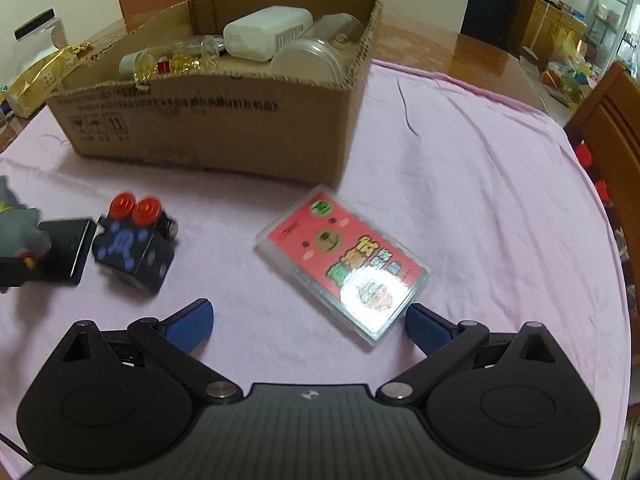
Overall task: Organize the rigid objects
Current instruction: 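Grasp the grey toy figure with the left gripper while the right gripper grasps the pink card pack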
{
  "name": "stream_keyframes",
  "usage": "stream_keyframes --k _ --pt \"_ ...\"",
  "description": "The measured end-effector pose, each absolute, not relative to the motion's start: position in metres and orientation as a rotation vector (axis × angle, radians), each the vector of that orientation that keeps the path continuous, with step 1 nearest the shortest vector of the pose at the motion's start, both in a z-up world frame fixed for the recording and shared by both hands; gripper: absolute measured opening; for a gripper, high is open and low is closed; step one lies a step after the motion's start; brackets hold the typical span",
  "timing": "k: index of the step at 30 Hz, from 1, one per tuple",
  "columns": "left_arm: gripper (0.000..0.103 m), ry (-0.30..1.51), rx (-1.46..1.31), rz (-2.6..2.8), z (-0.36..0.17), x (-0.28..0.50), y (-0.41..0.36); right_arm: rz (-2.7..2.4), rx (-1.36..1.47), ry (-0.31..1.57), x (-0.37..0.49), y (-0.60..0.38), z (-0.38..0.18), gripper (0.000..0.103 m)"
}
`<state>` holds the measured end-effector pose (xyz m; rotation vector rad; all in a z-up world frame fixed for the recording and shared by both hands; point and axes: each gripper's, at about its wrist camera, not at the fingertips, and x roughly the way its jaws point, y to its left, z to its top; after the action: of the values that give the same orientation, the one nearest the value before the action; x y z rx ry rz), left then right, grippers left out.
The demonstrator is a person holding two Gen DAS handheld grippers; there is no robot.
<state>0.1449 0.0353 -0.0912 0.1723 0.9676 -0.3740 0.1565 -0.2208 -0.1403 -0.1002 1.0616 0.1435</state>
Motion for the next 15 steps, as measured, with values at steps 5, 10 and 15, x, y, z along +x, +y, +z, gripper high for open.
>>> stream_keyframes --k 5,10,15 --pt "0.072 0.995 0.109 -0.27 -0.098 0.141 0.063 0.16 -0.106 1.053 0.177 -0.219 -0.142 0.103" --pt "0.073 1.015 0.052 -0.215 -0.107 0.135 0.08 0.15 -0.1 1.047 0.193 -0.218 -0.143 0.103" --pt "0.075 1.014 0.034 -0.202 -0.105 0.135 0.082 0.139 -0.097 1.048 0.204 -0.214 -0.144 0.103"
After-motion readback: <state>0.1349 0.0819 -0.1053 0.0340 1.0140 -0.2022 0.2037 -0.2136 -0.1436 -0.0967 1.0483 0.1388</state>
